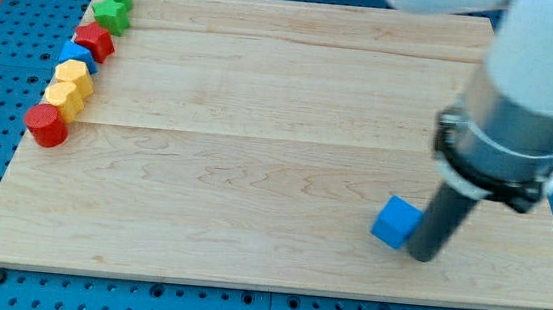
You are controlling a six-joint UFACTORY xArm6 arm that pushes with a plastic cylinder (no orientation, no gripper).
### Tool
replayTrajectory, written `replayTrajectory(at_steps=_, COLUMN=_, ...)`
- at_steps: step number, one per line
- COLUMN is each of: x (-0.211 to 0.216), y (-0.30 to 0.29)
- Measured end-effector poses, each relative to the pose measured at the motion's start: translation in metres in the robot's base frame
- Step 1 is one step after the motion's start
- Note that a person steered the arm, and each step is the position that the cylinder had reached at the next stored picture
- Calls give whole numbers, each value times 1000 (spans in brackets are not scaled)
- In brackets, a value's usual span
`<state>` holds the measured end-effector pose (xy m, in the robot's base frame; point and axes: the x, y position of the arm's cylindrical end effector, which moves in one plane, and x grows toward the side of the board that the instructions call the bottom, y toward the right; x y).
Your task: Move the blue cube below the red circle
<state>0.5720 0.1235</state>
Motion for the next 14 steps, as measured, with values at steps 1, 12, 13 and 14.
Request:
replayTrajectory(at_steps=1, x=-1, y=-39)
replayTrajectory(at_steps=12, x=-98, y=-150)
replayTrajectory(at_steps=13, x=-96, y=-184)
replayTrajectory(at_steps=14, x=-84, y=-186)
